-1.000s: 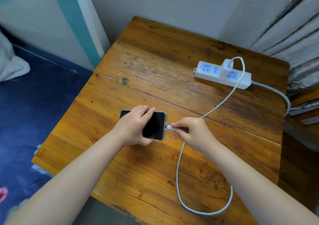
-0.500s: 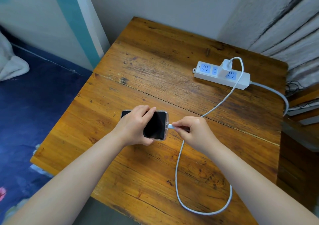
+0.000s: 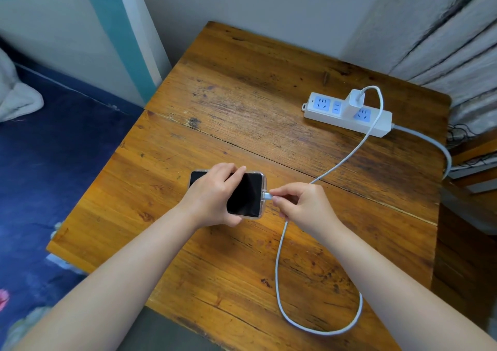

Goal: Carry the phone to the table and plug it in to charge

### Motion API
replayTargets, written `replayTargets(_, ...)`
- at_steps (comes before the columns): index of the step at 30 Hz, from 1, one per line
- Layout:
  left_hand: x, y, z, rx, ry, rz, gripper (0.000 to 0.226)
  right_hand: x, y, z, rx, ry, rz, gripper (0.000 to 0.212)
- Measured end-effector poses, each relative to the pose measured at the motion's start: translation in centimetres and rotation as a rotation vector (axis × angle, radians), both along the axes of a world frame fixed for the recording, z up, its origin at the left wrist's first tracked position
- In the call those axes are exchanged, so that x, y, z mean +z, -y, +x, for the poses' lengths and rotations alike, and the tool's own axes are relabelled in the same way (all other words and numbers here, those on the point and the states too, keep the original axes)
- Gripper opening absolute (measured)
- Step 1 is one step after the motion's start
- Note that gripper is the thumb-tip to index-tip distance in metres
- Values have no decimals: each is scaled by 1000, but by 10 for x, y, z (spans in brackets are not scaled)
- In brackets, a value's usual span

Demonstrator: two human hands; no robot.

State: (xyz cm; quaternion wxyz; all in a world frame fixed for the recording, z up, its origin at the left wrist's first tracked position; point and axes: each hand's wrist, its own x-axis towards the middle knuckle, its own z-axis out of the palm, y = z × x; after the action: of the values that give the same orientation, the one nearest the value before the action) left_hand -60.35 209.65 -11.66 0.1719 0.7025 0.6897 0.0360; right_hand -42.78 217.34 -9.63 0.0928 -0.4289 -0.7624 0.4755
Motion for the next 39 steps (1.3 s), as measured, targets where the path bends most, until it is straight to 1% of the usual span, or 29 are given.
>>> replayTargets(6,2,2,-1,-93,-136,51,94,-7,10,-3,6,27,-4,15)
replayTargets(9,0,1,-3,-140,-177,38,93,-16,12,-2,20,61,-49,14)
replayTargets(12,-6,-5,-4,-161,-179,-22,93,-25,10,0,44,109,-61,15)
replayTargets(16,-23,-26,-8,-149,-216,-117,95,-36,4,2,63,203,86,20)
replayTargets(20,-32,-48,-11,-180,-254,-230,99,-49,2,9,121,374,241,24)
replayTargets(26,-36,-63,-17,-144,-256,-269,98,-56,-1,7,114,449,368,32)
replayTargets(30,-36,-58,-19,-104,-223,-216,92,-56,2,6,110,440,373,34)
replayTargets(33,-40,-38,-13,-61,-181,-97,85,-57,5,8,110,428,373,36)
replayTargets(37,-52,5,11,163,-16,101,61,-55,8,10,83,408,332,36)
replayTargets(39,-64,24,26,278,22,132,55,-51,9,11,59,376,331,34)
